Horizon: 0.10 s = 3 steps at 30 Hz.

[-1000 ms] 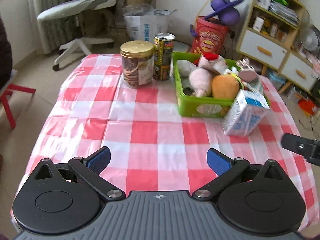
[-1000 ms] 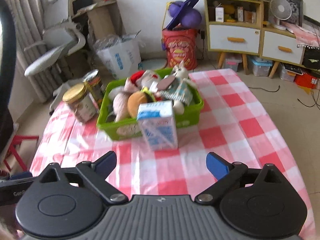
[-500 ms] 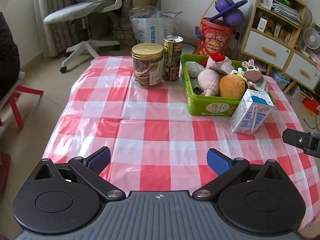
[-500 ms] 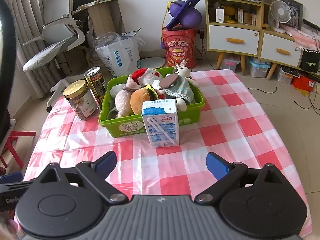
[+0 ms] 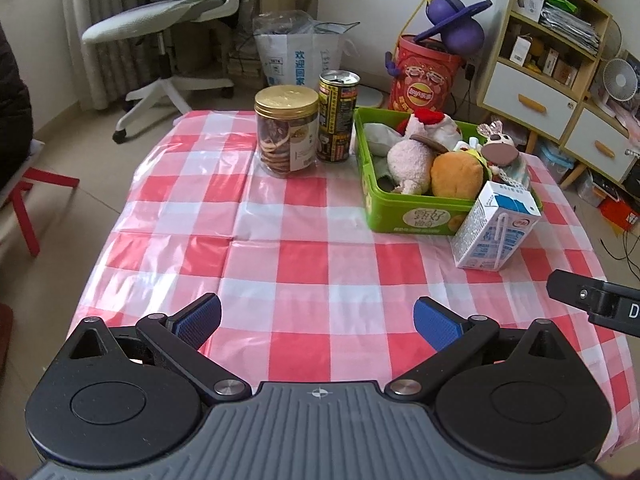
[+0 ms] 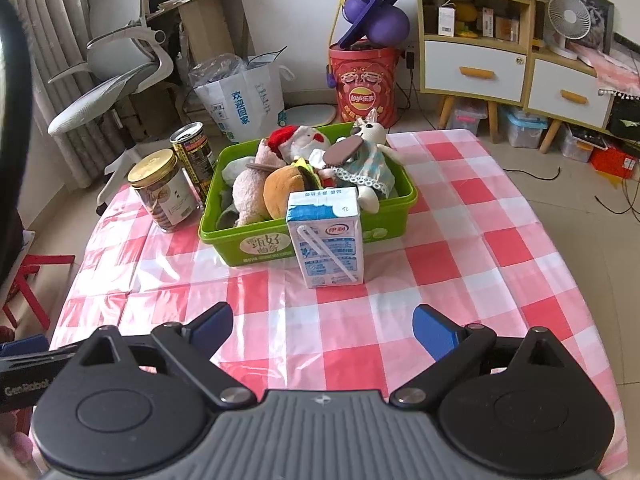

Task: Organize soft objects
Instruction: 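Withdraw both tools from the green bin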

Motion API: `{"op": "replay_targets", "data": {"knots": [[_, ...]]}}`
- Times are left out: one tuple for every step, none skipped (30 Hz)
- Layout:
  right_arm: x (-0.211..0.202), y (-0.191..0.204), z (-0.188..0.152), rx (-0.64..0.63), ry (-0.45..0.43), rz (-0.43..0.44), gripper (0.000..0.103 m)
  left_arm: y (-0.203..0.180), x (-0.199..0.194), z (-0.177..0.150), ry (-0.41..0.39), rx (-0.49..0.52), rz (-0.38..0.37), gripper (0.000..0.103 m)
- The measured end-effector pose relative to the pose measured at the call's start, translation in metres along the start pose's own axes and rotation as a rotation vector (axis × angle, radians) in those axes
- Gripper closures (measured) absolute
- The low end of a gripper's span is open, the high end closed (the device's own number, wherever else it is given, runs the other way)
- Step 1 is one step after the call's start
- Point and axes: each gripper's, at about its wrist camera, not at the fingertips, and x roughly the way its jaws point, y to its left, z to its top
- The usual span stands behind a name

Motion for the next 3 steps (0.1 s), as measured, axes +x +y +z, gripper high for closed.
{"op": "replay_targets", "data": {"knots": [[0.0,-0.0003,-0.0001,0.0,0.001,0.004,0.024,-0.0015,-0.0004,-0.0001,-0.004,0.005,0.001,0.005],[0.0003,-0.0011,-0.0004,0.001,0.001,0.006,0.024,-0.0025,-0.0007,-0.0002,-0.011,0.009,0.0,0.005],[0.0008,-0.0015,-0.0008,0.002,0.002,0.006,0.024,-0.0038,-0.0007,-0.0004,-0.019,0.014,-0.008,0.005]]}}
